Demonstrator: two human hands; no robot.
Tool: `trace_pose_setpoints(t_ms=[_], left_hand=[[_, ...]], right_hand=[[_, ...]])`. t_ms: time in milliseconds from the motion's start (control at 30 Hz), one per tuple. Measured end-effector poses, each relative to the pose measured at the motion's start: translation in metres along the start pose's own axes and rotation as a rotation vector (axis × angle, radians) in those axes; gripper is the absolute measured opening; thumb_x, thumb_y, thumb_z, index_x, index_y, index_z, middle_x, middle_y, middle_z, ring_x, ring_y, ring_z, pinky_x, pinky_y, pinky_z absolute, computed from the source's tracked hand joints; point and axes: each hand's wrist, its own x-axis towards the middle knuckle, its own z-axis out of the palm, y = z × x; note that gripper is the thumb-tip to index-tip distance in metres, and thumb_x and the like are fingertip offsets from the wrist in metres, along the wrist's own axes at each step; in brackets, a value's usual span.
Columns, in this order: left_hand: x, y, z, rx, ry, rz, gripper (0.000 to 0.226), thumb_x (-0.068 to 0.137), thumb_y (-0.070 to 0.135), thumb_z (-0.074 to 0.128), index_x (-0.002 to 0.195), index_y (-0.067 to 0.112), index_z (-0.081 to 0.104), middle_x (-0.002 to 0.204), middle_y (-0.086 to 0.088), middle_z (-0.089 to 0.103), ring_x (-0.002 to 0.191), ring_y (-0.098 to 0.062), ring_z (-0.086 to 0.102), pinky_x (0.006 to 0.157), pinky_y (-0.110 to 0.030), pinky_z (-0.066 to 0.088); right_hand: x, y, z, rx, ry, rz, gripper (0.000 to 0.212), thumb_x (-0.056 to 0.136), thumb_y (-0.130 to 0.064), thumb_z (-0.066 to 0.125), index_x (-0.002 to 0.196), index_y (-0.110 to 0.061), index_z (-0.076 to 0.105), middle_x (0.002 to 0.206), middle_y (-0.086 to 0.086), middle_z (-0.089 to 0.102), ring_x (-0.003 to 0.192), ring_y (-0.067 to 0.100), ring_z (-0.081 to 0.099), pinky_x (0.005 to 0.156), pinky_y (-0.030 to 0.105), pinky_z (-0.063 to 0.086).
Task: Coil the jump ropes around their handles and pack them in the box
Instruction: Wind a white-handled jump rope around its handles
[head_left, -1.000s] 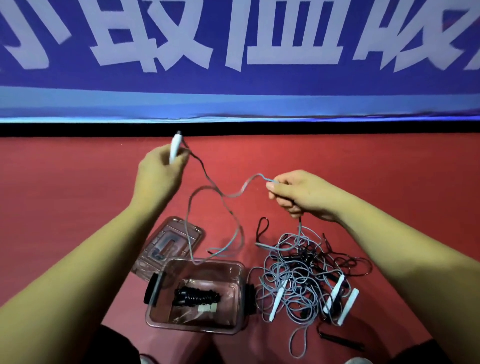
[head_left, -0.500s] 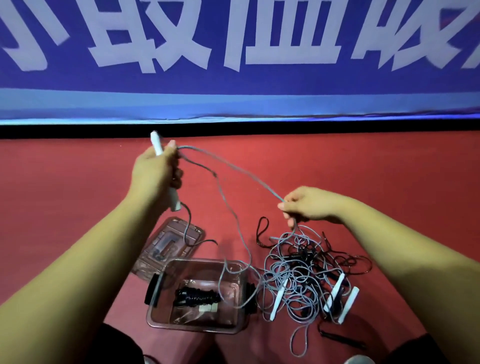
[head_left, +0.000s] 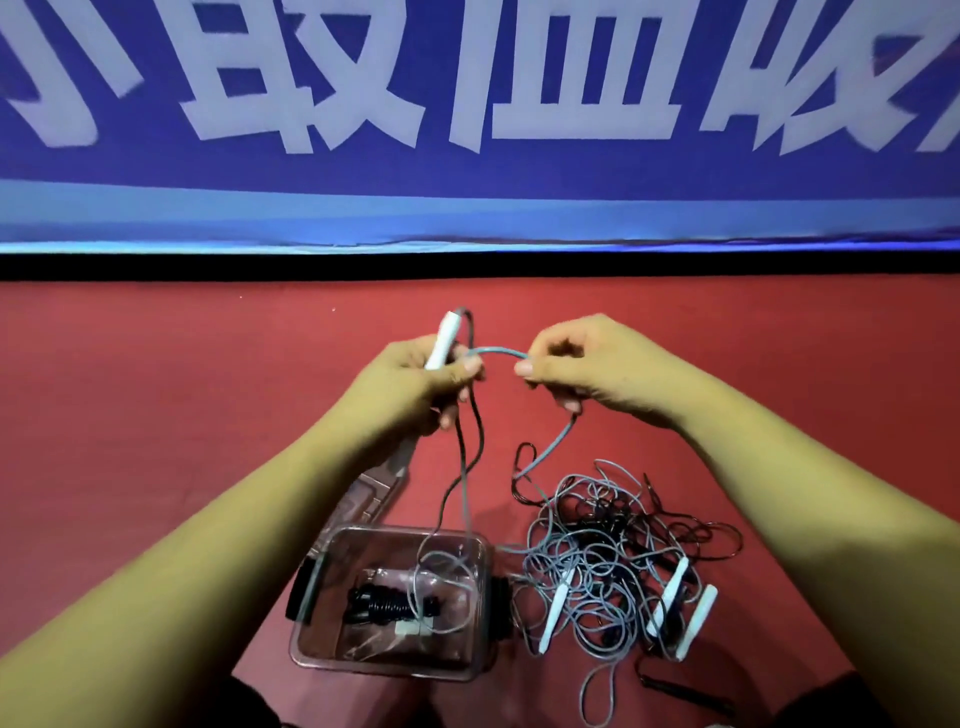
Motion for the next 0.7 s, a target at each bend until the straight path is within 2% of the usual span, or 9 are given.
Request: trace_pose_setpoints(t_ms=[100, 200, 267, 333, 367, 500, 567, 633, 700], left_hand=[[0.01, 0.003, -0.018, -0.325, 0.247, 0.013, 0.018, 0.098, 0.011, 0.055, 0.08, 0.013, 0.057, 0.063, -0.001, 0.048, 0.04, -0.009, 0.036, 0.04, -0.017, 0.019], [0.014, 0.0, -0.04, -0.374, 0.448, -0.04, 0.016, 0.099, 0.011, 0.054, 0.084, 0.013, 0.06, 0.066, 0.0, 0.054, 0.038, -0.008, 0.04, 0.037, -0.014, 0.024], [0.017, -0.011, -0.049, 0.079, 0.505, -0.017, 0.01, 0.097, 0.014, 0.058, 0.096, 0.015, 0.068, 0.075, -0.002, 0.069, 0.044, -0.017, 0.059, 0.041, -0.018, 0.038], [0.015, -0.015, -0.046, 0.655, 0.453, 0.057, 0.023, 0.094, 0.019, 0.06, 0.114, 0.022, 0.07, 0.082, -0.002, 0.075, 0.06, -0.021, 0.072, 0.059, -0.027, 0.054], [0.014, -0.014, -0.039, 0.738, 0.391, 0.093, 0.026, 0.094, 0.021, 0.061, 0.118, 0.027, 0.068, 0.08, 0.002, 0.075, 0.061, -0.018, 0.073, 0.064, -0.024, 0.054], [-0.002, -0.001, 0.001, 0.321, -0.039, 0.067, 0.019, 0.098, 0.024, 0.059, 0.115, 0.023, 0.068, 0.067, -0.005, 0.07, 0.04, -0.016, 0.053, 0.039, -0.018, 0.032], [-0.004, -0.001, 0.009, 0.185, -0.154, 0.029, 0.013, 0.099, 0.021, 0.058, 0.094, 0.016, 0.068, 0.067, -0.007, 0.067, 0.041, -0.013, 0.047, 0.039, -0.018, 0.026], [0.0, 0.003, 0.007, 0.011, -0.015, 0.02, 0.022, 0.098, 0.017, 0.058, 0.076, 0.015, 0.062, 0.058, -0.003, 0.058, 0.04, -0.013, 0.042, 0.039, -0.017, 0.024], [0.007, 0.007, -0.006, -0.198, 0.215, 0.053, 0.022, 0.098, 0.013, 0.056, 0.076, 0.013, 0.058, 0.052, 0.001, 0.05, 0.038, -0.009, 0.038, 0.037, -0.015, 0.025]], right_hand=[[-0.004, 0.038, -0.005, -0.047, -0.14, 0.228, 0.022, 0.096, -0.019, 0.061, 0.077, -0.008, 0.06, 0.076, 0.016, 0.069, 0.074, 0.025, 0.069, 0.073, 0.031, 0.056], [-0.011, 0.068, -0.006, -0.058, -0.228, 0.396, 0.02, 0.098, -0.017, 0.057, 0.082, -0.007, 0.062, 0.092, 0.02, 0.072, 0.088, 0.033, 0.067, 0.083, 0.043, 0.051], [-0.009, 0.068, -0.005, 0.005, -0.173, 0.372, 0.019, 0.1, -0.014, 0.052, 0.085, -0.004, 0.06, 0.086, 0.023, 0.07, 0.083, 0.033, 0.066, 0.083, 0.046, 0.052], [-0.004, 0.054, 0.0, 0.028, -0.096, 0.29, 0.022, 0.101, -0.015, 0.05, 0.087, -0.003, 0.061, 0.066, 0.016, 0.061, 0.067, 0.03, 0.066, 0.072, 0.042, 0.054], [-0.002, 0.043, 0.002, -0.001, -0.071, 0.24, 0.023, 0.101, -0.017, 0.05, 0.088, -0.004, 0.063, 0.059, 0.01, 0.054, 0.057, 0.026, 0.061, 0.064, 0.036, 0.052], [0.005, 0.007, 0.012, -0.05, -0.03, 0.016, 0.022, 0.097, -0.019, 0.058, 0.086, -0.005, 0.07, 0.052, 0.004, 0.041, 0.045, 0.017, 0.036, 0.047, 0.026, 0.033], [0.006, -0.001, 0.011, 0.071, 0.011, -0.005, 0.021, 0.096, -0.015, 0.059, 0.087, 0.0, 0.069, 0.049, 0.001, 0.039, 0.045, 0.016, 0.031, 0.046, 0.025, 0.028], [0.006, 0.001, 0.006, 0.08, 0.026, -0.003, 0.021, 0.095, -0.016, 0.061, 0.084, 0.001, 0.066, 0.051, 0.002, 0.043, 0.045, 0.017, 0.038, 0.047, 0.025, 0.032], [0.004, 0.016, 0.0, 0.02, 0.006, 0.057, 0.022, 0.094, -0.018, 0.063, 0.077, -0.005, 0.064, 0.058, 0.006, 0.055, 0.052, 0.018, 0.056, 0.054, 0.025, 0.045]])
